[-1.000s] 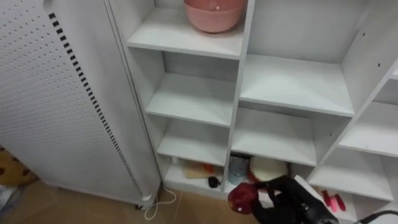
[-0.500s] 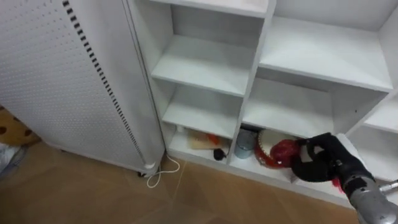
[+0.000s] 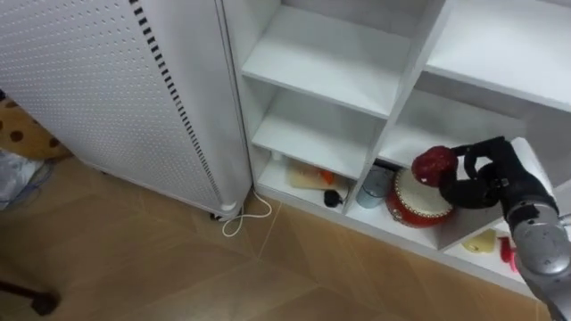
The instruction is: Arrange fruit in the closet
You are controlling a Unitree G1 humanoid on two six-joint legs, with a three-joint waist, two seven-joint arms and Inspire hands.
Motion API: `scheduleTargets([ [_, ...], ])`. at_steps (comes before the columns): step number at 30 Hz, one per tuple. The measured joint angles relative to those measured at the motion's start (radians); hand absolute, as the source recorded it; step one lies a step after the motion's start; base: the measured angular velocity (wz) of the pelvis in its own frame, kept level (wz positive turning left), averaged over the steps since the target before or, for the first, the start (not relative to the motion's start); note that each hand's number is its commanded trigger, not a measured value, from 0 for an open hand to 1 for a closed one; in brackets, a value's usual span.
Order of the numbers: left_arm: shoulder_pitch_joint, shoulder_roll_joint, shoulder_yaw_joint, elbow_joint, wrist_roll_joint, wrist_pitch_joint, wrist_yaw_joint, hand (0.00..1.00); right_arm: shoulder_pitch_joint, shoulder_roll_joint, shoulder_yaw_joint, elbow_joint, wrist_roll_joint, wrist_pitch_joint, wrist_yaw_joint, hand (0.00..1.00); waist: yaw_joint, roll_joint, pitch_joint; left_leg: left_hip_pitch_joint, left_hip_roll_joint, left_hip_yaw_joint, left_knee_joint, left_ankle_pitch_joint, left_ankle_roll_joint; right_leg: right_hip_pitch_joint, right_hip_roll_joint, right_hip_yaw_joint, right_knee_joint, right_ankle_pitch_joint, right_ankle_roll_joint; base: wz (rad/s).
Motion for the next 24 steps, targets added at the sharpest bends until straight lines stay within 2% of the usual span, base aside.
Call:
scheduleTargets([
  [6,0.000,0.014,0.001,-0.032,-0.001,0.000,0.001,0.00,-0.065,-0.005,0.060,0.083,0.008,0.000,-0.059,1.00,0.005,-0.004,0.0020,-0.037,-0.009,-0.002,0.044,-0.020,0.003,-0.036,-0.013,0.008,0.047,-0.026,0.001,0.02],
  [10,0.002,0.015,0.002,-0.048,-0.010,0.006,0.005,0.00,-0.119,-0.005,0.063,0.126,0.088,0.004,-0.103,1.00,0.012,-0.008,0.0026,-0.060,-0.015,-0.007,0.065,-0.025,0.003,-0.059,-0.015,0.017,0.072,-0.040,0.007,0.07],
  [12,0.019,0.015,0.002,-0.072,-0.017,0.024,0.010,0.00,-0.130,-0.005,0.063,0.139,0.131,0.011,-0.122,1.00,0.013,-0.012,0.0046,-0.069,-0.015,-0.010,0.074,-0.026,0.003,-0.065,-0.016,0.014,0.077,-0.041,0.007,0.00],
  [18,0.065,0.016,0.002,-0.094,-0.046,0.040,0.019,0.00,-0.130,-0.006,0.062,0.175,0.257,0.018,-0.210,1.00,0.011,-0.015,0.0046,-0.089,-0.015,-0.022,0.111,-0.044,0.006,-0.068,-0.023,0.001,0.096,-0.048,0.009,0.00],
  [19,0.067,0.016,0.002,-0.094,-0.047,0.040,0.026,0.00,-0.130,-0.006,0.062,0.175,0.269,0.019,-0.218,0.55,0.011,-0.016,0.0044,-0.091,-0.015,-0.022,0.115,-0.047,0.006,-0.068,-0.025,0.000,0.098,-0.050,0.011,0.00],
  [20,0.072,0.016,0.002,-0.094,-0.047,0.040,0.037,0.00,-0.130,-0.008,0.062,0.175,0.292,0.019,-0.234,0.21,0.011,-0.016,0.0043,-0.094,-0.015,-0.022,0.121,-0.049,0.009,-0.068,-0.027,-0.001,0.102,-0.053,0.016,0.00],
  [21,0.076,0.016,0.003,-0.094,-0.047,0.040,0.049,0.00,-0.131,-0.011,0.062,0.175,0.316,0.019,-0.252,0.00,0.011,-0.016,0.0043,-0.097,-0.016,-0.022,0.128,-0.052,0.012,-0.069,-0.029,0.000,0.106,-0.054,0.017,0.00],
  [24,0.081,0.016,0.004,-0.095,-0.053,0.040,0.072,0.00,-0.137,-0.025,0.062,0.175,0.386,0.021,-0.289,0.00,0.013,-0.016,0.0040,-0.099,-0.015,-0.022,0.140,-0.061,0.018,-0.067,-0.030,0.001,0.111,-0.055,0.020,-0.02],
])
